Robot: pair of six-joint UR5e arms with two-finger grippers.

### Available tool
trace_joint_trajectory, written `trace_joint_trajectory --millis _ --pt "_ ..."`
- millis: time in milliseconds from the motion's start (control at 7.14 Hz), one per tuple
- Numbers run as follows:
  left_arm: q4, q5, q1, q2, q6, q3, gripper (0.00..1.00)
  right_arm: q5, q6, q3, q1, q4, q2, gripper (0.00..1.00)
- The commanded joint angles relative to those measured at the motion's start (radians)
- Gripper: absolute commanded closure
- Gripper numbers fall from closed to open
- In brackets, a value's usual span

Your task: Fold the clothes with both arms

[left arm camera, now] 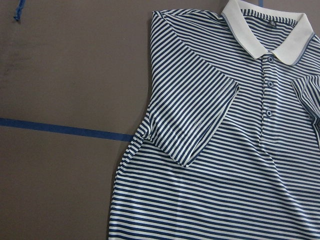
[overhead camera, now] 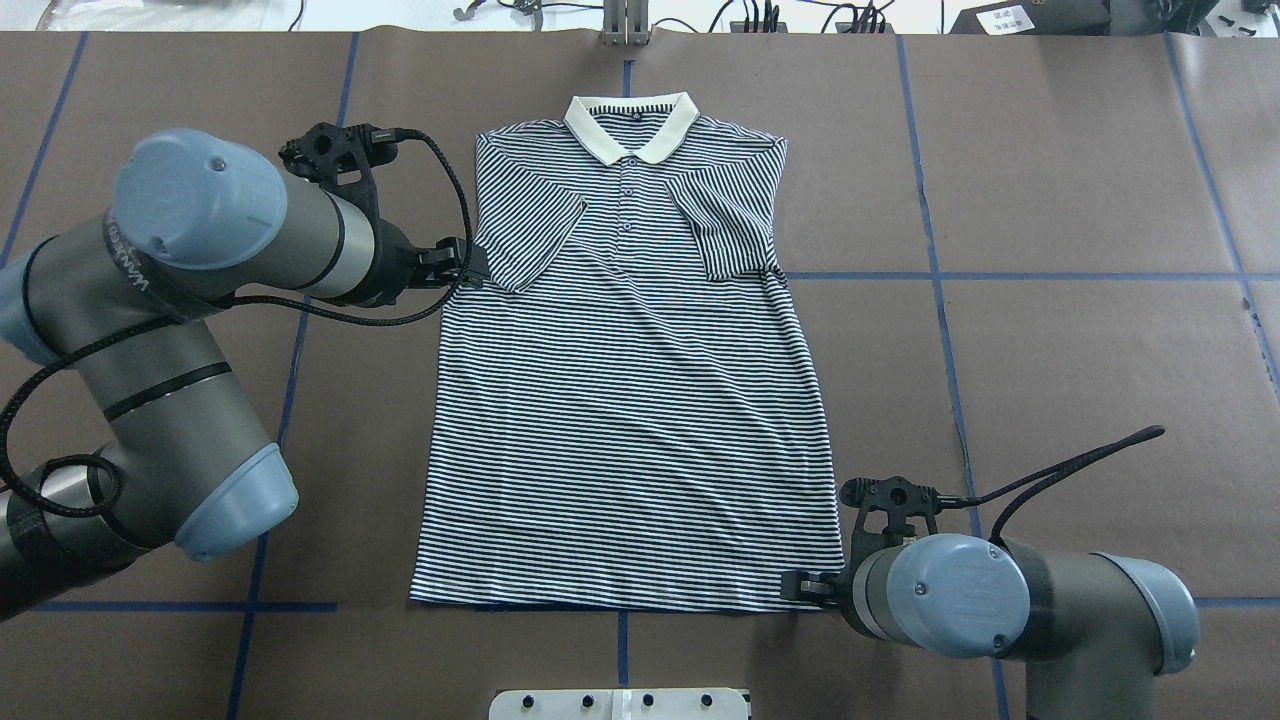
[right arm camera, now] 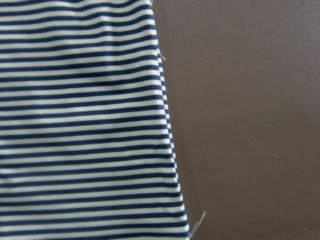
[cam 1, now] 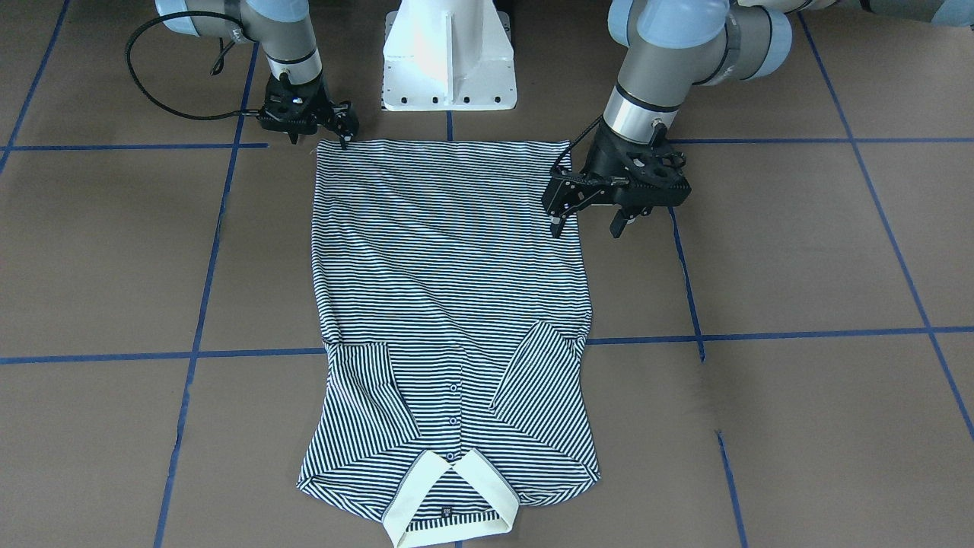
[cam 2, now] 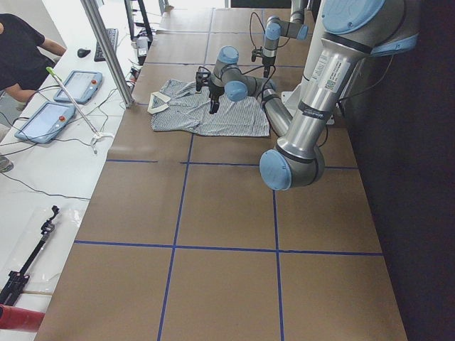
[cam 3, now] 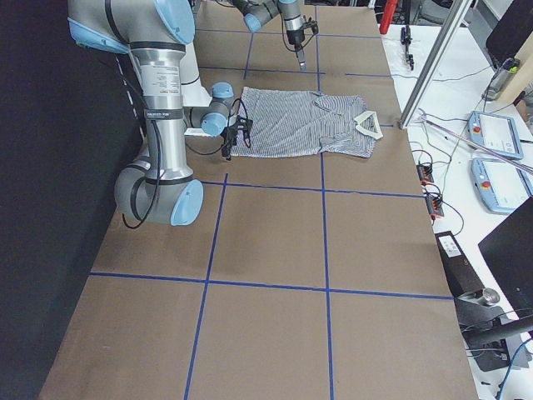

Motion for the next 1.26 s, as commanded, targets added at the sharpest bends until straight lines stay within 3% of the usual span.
trace_joint_trajectory --millis 0,280,700,980,1120 --pt "0.001 0.000 0.000 0.002 0.000 0.000 0.00 0.000 -0.002 -0.002 0.010 0.000 0.002 0.01" --pt "0.001 0.002 0.000 0.003 0.000 -0.002 0.00 0.001 -0.002 -0.011 0.011 0.000 0.004 0.03" --pt "0.001 0.000 0.000 -0.002 0.000 -0.003 0.00 0.006 -0.002 -0.020 0.010 0.001 0.005 0.15" --pt "0.001 0.002 0.000 -0.002 0.000 -0.003 0.00 0.021 -0.002 -0.017 0.010 0.003 0.007 0.80" --pt "0.001 0.002 0.000 0.000 0.000 -0.003 0.00 0.023 -0.002 -0.016 0.010 0.003 0.007 0.97"
